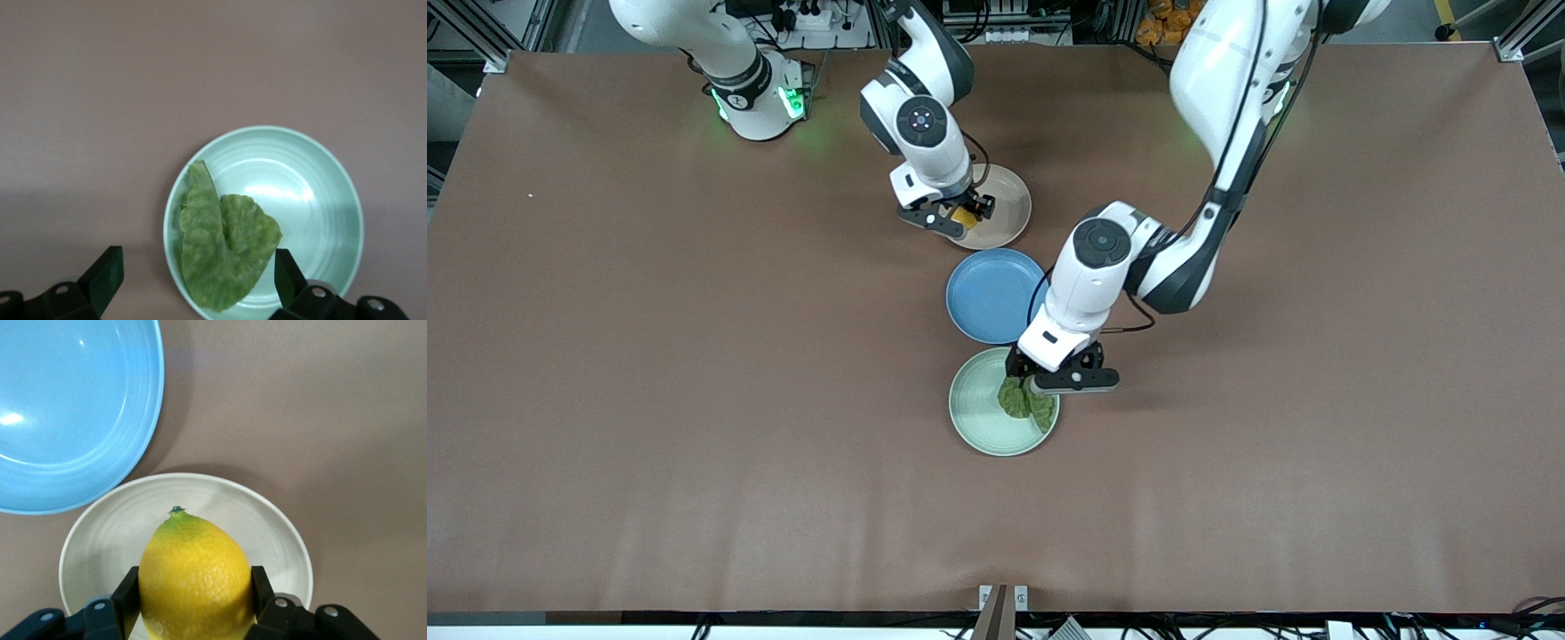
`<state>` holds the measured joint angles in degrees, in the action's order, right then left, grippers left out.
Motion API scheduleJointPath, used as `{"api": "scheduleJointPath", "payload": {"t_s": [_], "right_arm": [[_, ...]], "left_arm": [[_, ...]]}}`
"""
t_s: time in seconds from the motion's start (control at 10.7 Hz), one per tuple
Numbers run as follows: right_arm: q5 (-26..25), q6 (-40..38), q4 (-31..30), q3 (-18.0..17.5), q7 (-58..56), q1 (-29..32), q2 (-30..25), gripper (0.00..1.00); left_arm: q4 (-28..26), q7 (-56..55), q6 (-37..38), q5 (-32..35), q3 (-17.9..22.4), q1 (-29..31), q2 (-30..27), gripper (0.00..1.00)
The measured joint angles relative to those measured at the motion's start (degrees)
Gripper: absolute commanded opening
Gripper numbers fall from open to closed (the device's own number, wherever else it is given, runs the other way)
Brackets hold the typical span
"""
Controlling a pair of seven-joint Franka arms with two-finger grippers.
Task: Place lemon and lettuce in plates
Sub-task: 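Open the left gripper to drop the lettuce onto the green plate, then release the lemon onto the beige plate while the left gripper withdraws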
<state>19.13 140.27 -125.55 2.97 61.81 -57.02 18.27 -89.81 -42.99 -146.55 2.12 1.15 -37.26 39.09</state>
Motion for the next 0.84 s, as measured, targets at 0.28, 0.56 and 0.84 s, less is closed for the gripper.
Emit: {"api": "scheduleJointPath", "payload": {"t_s": [0.28, 0.56, 0.84], "right_arm": [[0.0, 0.8, 0.5, 0.0, 0.7, -1.0, 1.7, 1.00], [0.0, 0.6, 2.3, 0.9, 1.6, -1.0, 1.7, 1.00], [-2.8, -6.8, 6.0, 5.2, -0.5, 0.3, 1.6, 1.00]], "left_arm": [[0.2, 0.2, 7.2, 0.0, 0.2, 2.5, -7.0, 1.00], [0.2, 7.2, 13.5, 0.0, 0.4, 8.2, -13.1, 1.00], [0.3, 13.0, 19.8, 0.0, 0.4, 13.4, -18.4, 1.00]]}}
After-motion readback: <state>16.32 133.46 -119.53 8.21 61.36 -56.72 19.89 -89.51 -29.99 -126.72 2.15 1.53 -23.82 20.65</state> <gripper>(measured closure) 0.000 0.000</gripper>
